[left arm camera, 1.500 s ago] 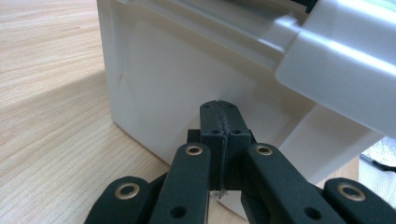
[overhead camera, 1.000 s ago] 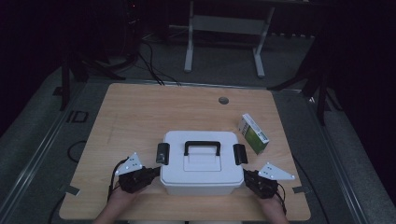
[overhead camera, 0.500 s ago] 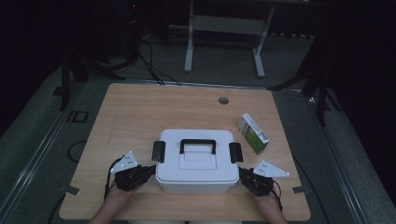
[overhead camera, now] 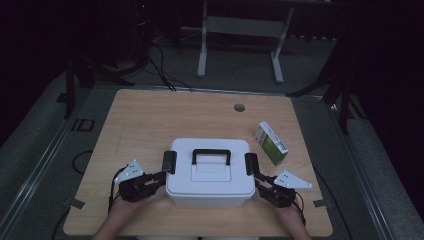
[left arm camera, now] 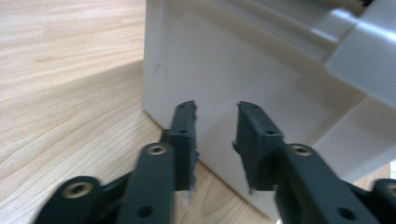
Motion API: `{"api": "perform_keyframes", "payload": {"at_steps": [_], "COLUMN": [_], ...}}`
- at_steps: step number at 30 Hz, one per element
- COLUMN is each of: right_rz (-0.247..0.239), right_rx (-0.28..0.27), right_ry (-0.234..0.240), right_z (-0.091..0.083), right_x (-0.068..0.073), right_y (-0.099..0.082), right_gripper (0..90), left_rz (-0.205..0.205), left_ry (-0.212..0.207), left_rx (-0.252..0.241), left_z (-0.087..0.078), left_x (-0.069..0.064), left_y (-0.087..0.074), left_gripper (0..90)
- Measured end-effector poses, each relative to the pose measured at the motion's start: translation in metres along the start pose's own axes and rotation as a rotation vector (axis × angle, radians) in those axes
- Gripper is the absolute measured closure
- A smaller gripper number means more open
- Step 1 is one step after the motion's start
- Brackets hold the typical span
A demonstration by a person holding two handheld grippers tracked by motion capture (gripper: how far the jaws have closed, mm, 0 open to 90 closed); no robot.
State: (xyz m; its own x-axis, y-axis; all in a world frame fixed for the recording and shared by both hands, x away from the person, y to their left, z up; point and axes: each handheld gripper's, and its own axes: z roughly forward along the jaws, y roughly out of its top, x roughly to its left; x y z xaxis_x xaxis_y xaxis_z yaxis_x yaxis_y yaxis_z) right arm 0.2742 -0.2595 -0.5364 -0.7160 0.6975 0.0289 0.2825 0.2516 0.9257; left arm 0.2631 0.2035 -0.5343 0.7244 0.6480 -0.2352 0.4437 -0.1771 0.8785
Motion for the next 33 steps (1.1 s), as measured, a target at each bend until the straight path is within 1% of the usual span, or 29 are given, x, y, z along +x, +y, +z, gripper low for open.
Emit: {"api": "perform_keyframes", "payload": {"at_steps": [1,2,4,5,6,7,8,10,11,12,13,14,15,17,19,20,21,22,23,24,25,26,27,28,29,30,32,33], "right_rz": [-0.003,0.000,0.014,0.024,0.035,0.026,0.008,0.002,0.020,0.018,0.012,0.009,0.009,0.006,0.010,0.012,0.012,0.017,0.017,0.011,0.010,0.012,0.018,0.023,0.025,0.026,0.034,0.033], "right_rx": [-0.004,-0.010,-0.015,-0.021,-0.021,-0.010,-0.001,-0.001,-0.013,-0.015,-0.009,-0.022,-0.030,-0.030,-0.035,-0.036,-0.036,-0.032,-0.032,-0.024,-0.024,-0.015,-0.008,-0.004,0.002,0.004,0.012,0.012], "right_ry": [-0.008,-0.017,-0.031,-0.033,-0.024,-0.011,-0.023,-0.023,0.005,0.015,0.022,0.032,0.048,0.055,0.056,0.054,0.054,0.045,0.045,0.031,0.030,0.026,0.020,0.019,0.021,0.017,0.020,0.019], "right_z": [-0.002,-0.003,-0.006,-0.008,-0.009,-0.010,-0.011,-0.013,-0.016,-0.016,-0.017,-0.018,-0.018,-0.019,-0.021,-0.021,-0.021,-0.023,-0.023,-0.025,-0.026,-0.026,-0.028,-0.028,-0.029,-0.030,-0.031,-0.032], "right_x": [-0.001,-0.003,-0.007,-0.010,-0.012,-0.013,-0.013,-0.012,-0.014,-0.015,-0.017,-0.018,-0.019,-0.020,-0.022,-0.023,-0.023,-0.023,-0.023,-0.024,-0.025,-0.026,-0.027,-0.028,-0.029,-0.029,-0.030,-0.030], "right_y": [0.000,0.000,-0.002,-0.002,-0.003,-0.003,-0.004,-0.004,-0.005,-0.006,-0.006,-0.008,-0.009,-0.009,-0.011,-0.011,-0.011,-0.012,-0.012,-0.014,-0.015,-0.016,-0.018,-0.019,-0.020,-0.021,-0.022,-0.023], "right_gripper": [55.4,47.7,38.6,34.5,26.7,19.0,17.7,17.4,13.5,13.7,13.6,13.6,13.6,13.7,13.8,14.0,14.0,14.0,14.0,14.1,14.1,14.1,14.1,14.1,14.1,14.1,14.1,14.1], "left_rz": [-0.002,-0.003,-0.005,-0.007,-0.007,-0.007,-0.010,-0.013,-0.006,-0.008,-0.012,-0.012,-0.001,0.004,0.007,0.013,0.013,0.021,0.021,0.020,0.020,0.023,0.023,0.023,0.026,0.027,0.032,0.034], "left_ry": [-0.002,-0.003,-0.005,-0.008,-0.008,-0.003,-0.002,0.001,-0.002,-0.009,-0.013,-0.013,-0.006,-0.010,-0.011,-0.003,-0.003,-0.001,-0.001,-0.005,-0.010,0.003,-0.002,-0.004,0.004,-0.005,0.003,-0.004], "left_rx": [0.019,0.029,0.034,0.049,0.049,0.055,0.067,0.069,0.083,0.086,0.094,0.094,0.103,0.117,0.157,0.172,0.172,0.203,0.203,0.208,0.213,0.223,0.228,0.232,0.238,0.240,0.244,0.246], "left_z": [-0.001,-0.002,-0.003,-0.005,-0.005,-0.006,-0.008,-0.008,-0.010,-0.011,-0.011,-0.011,-0.011,-0.012,-0.013,-0.013,-0.013,-0.016,-0.016,-0.017,-0.018,-0.020,-0.022,-0.024,-0.026,-0.029,-0.033,-0.035], "left_x": [0.004,0.005,0.007,0.009,0.009,0.010,0.012,0.014,0.016,0.018,0.019,0.019,0.019,0.020,0.023,0.024,0.024,0.026,0.026,0.027,0.028,0.029,0.031,0.032,0.033,0.035,0.036,0.037], "left_y": [0.000,0.000,0.000,-0.001,-0.001,-0.001,-0.003,-0.003,-0.004,-0.005,-0.005,-0.005,-0.005,-0.005,-0.004,-0.003,-0.003,-0.002,-0.002,-0.001,-0.001,0.000,0.001,0.002,0.003,0.005,0.008,0.010], "left_gripper": [64.6,63.3,59.2,58.5,53.1,49.6,49.3,42.5,42.3,39.3,38.5,38.4,37.4,37.3,37.2,37.1,36.4,36.5,36.5,36.5,36.5,36.5,36.5,36.5,36.5,36.5,36.5,36.5]}}
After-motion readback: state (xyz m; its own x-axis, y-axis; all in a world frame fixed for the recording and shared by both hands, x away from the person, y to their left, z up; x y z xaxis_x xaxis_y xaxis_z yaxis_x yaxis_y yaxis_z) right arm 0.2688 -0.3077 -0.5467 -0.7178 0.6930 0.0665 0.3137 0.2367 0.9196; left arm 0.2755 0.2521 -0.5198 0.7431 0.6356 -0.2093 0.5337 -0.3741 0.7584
